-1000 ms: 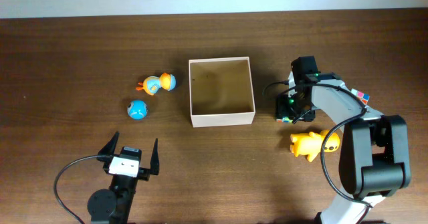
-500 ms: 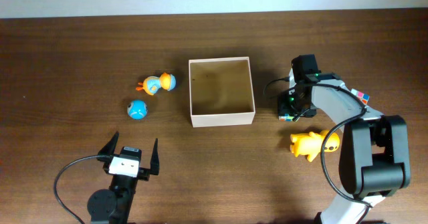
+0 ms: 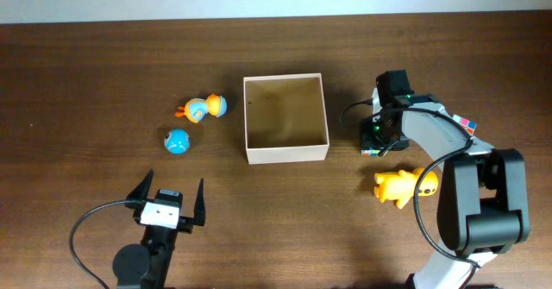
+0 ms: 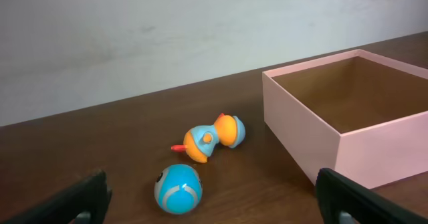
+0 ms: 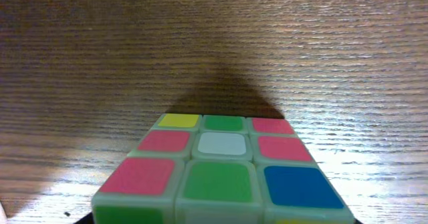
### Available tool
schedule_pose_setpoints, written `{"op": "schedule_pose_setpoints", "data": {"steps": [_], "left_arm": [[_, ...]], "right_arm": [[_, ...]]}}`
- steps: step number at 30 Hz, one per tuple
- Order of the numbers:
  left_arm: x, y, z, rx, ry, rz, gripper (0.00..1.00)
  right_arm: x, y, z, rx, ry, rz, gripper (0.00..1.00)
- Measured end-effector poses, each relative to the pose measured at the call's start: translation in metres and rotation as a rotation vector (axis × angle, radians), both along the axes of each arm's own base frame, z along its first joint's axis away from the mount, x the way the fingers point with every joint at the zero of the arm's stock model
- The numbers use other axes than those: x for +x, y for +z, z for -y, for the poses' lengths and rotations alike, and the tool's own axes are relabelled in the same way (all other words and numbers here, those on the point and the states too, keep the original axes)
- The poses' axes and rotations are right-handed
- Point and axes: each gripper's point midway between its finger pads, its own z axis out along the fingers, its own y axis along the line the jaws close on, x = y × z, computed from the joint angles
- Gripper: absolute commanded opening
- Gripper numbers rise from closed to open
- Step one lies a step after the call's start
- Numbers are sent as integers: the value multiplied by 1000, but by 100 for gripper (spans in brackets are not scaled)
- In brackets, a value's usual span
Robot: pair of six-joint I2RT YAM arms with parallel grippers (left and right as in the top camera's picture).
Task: Pack container
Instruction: 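Close the right gripper on the nearer Rubik's cube and lift, then carry the held cube left over the pink box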
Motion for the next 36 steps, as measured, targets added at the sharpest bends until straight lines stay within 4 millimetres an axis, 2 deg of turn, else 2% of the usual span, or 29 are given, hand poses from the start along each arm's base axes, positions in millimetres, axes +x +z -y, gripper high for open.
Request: {"op": "schedule_pose_setpoints", "data": {"steps": [5,10,13,16,17,20,22,25,31,36], "left_arm": [[0,0,0,0,0,0,99],[0,0,0,0,0,0,99],[0,0,0,0,0,0,99],[0,0,0,0,0,0,99],[0,0,0,0,0,0,99],[0,0,0,0,0,0,99],[0,0,0,0,0,0,99],[0,0,0,0,0,0,99],[0,0,0,0,0,0,99],[0,0,0,0,0,0,99]], "right_arm": [[0,16,1,-8,4,-31,49],[23,63,0,-8,4,6,49],[34,99,-3,1,13,36,49],[45,141,-14,45,60,89,47],[47,149,-17,58,73,102,47],[54,182,-43,153,163,168,48],[57,202,-69,236,247,217,47],[55,221,-111,344,365,268,48],[43,238,-193,437,543,343,47],[39,236,-241,388,570,392,47]]}}
